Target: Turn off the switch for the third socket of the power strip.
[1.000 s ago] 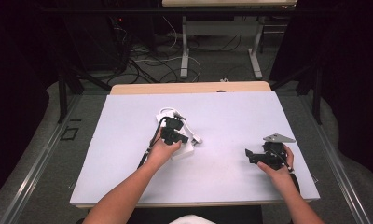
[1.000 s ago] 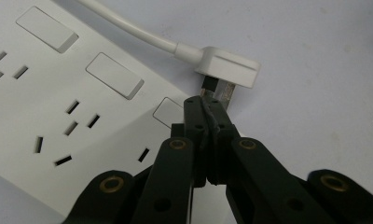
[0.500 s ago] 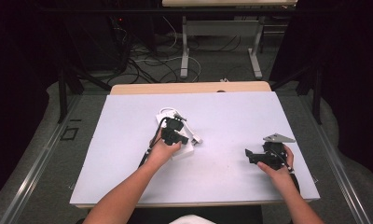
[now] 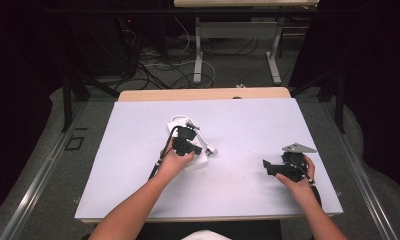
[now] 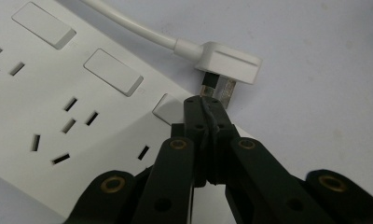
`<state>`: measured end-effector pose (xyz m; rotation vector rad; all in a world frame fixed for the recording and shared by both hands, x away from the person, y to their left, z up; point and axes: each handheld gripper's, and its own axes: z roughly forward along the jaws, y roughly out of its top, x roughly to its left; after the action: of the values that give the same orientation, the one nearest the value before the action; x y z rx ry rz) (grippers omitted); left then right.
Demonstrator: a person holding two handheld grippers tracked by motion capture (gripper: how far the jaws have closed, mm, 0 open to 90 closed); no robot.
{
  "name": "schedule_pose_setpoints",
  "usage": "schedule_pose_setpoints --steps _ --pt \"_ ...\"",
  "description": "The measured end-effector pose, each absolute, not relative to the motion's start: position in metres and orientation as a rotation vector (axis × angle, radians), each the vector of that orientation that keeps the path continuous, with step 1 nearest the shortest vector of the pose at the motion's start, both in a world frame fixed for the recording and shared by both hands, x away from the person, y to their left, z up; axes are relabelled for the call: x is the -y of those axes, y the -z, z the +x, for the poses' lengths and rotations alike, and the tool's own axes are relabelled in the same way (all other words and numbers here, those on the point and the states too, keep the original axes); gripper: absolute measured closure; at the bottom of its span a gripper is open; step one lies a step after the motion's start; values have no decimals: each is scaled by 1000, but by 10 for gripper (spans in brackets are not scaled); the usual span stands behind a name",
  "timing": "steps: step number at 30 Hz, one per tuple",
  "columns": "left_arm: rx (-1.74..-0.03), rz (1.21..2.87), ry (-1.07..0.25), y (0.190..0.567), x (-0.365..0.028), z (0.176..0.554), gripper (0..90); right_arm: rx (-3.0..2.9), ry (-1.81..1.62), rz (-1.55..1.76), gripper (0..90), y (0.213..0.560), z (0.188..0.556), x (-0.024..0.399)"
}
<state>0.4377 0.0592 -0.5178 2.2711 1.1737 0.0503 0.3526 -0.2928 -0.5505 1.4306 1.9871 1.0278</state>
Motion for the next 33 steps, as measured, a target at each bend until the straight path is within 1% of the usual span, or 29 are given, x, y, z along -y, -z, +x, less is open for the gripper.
schedule_pose_setpoints --steps 10,23,27,29,33 --pt "-1176 2270 -48 517 -59 437 894 -1986 -1027 1430 75 551 353 293" --pt "-1165 2246 -55 511 -59 433 837 -1987 -1028 1428 75 550 352 294" --pt "-1156 2242 -48 510 -58 432 794 -1988 -1030 1428 75 551 353 293" --pt "-1154 2247 -40 510 -58 431 787 -1989 -1032 1425 75 551 353 293" --pt "-1152 2239 -42 509 -58 430 734 -1994 -1033 1420 75 551 353 293"
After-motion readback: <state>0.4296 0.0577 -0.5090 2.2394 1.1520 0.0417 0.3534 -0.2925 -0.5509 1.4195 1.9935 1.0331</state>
